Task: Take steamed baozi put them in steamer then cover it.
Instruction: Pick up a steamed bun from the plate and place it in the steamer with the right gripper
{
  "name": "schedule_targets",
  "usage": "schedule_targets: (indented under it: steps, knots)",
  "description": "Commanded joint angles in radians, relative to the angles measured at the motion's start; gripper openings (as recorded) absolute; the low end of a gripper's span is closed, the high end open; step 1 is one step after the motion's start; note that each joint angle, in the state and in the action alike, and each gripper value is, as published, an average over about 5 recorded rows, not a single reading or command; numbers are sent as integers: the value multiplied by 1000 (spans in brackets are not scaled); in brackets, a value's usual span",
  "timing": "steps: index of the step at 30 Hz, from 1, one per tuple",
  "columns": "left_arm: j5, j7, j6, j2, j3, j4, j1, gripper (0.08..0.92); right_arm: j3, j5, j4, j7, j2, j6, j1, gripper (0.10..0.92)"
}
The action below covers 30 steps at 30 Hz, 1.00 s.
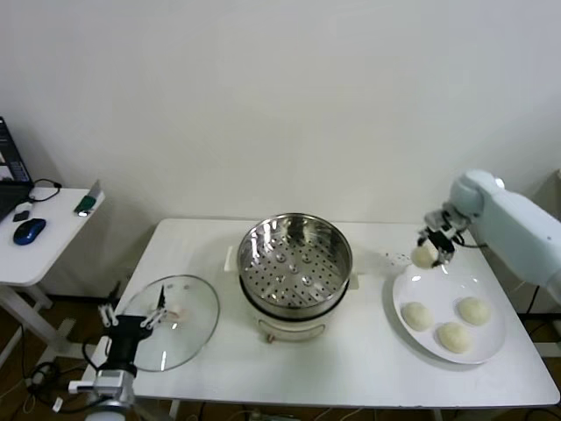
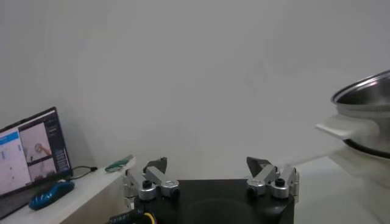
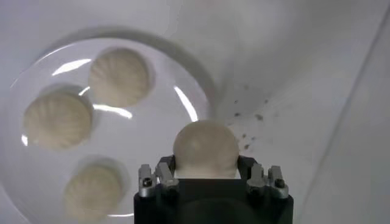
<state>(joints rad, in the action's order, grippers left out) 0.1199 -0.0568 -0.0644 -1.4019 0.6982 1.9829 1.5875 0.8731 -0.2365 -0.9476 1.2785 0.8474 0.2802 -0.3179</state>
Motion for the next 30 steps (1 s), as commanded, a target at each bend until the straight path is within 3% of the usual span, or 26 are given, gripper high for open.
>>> schedule_targets:
  steps: [1, 8, 16, 30]
  knots:
    - [-2, 1, -2, -7, -1, -5, 12, 823, 229, 153, -145, 13, 67, 100, -325, 662]
    - [8, 1, -1, -5, -2, -1, 15, 823, 267, 98, -222, 8, 209, 222, -422, 666]
    - [8, 2, 9, -9, -8, 9, 11, 823, 234, -40, -323, -11, 303, 254, -289, 662]
    - [-8, 4, 4, -4, 3, 21, 33, 823, 194, -208, -135, -27, 496, 288, -92, 670]
